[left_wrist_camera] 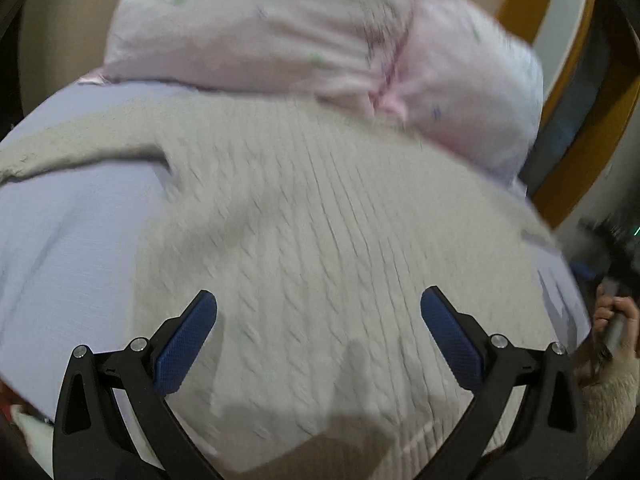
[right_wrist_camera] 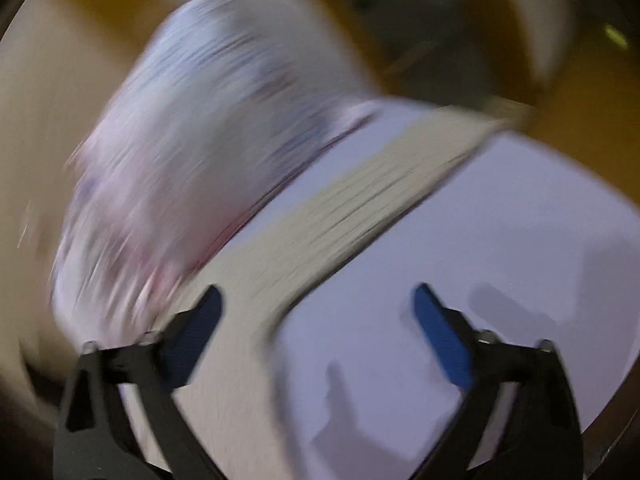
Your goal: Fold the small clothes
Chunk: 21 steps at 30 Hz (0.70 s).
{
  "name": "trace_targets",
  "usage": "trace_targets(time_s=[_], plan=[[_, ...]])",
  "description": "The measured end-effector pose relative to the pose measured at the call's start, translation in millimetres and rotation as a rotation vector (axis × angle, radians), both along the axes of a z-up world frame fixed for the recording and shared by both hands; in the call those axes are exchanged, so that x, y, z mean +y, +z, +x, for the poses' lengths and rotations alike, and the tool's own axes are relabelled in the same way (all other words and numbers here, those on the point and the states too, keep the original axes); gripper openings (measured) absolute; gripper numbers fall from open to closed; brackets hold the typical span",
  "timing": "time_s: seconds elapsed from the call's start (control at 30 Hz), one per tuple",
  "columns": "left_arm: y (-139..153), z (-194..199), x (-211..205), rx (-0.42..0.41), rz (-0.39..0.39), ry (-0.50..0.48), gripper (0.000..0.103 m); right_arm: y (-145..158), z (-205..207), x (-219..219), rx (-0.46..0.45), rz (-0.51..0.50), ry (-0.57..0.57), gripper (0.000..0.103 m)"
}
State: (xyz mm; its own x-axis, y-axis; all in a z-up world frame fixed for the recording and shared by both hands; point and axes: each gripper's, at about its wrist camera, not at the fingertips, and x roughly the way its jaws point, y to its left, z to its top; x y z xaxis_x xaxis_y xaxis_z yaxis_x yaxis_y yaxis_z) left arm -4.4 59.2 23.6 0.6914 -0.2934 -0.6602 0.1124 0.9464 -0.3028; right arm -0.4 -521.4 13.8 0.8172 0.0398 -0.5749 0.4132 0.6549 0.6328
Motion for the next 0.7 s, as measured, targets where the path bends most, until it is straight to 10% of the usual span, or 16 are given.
trace_targets(time_s=[0.2,0.47,0.57,0.7], plan=[[13,8,47,-0.11,-0.06,0.07,0.102,-34,23,-104,0.073,0.167,-0.201,0.056],[16,18,117,-0.109,-0.107,0.31,0.102,-60,49,-128,0.053,0.254,-0.235,0.045],[16,11,140,-0.128,-0.104,0.418,0.102,-69,53,-140,0.031,0.283,-0.283,0.012],[13,8,170,-0.13,-0.14,0.498,0.102,-68,49,-142,-0.002,0.263,-0.305,0.007]])
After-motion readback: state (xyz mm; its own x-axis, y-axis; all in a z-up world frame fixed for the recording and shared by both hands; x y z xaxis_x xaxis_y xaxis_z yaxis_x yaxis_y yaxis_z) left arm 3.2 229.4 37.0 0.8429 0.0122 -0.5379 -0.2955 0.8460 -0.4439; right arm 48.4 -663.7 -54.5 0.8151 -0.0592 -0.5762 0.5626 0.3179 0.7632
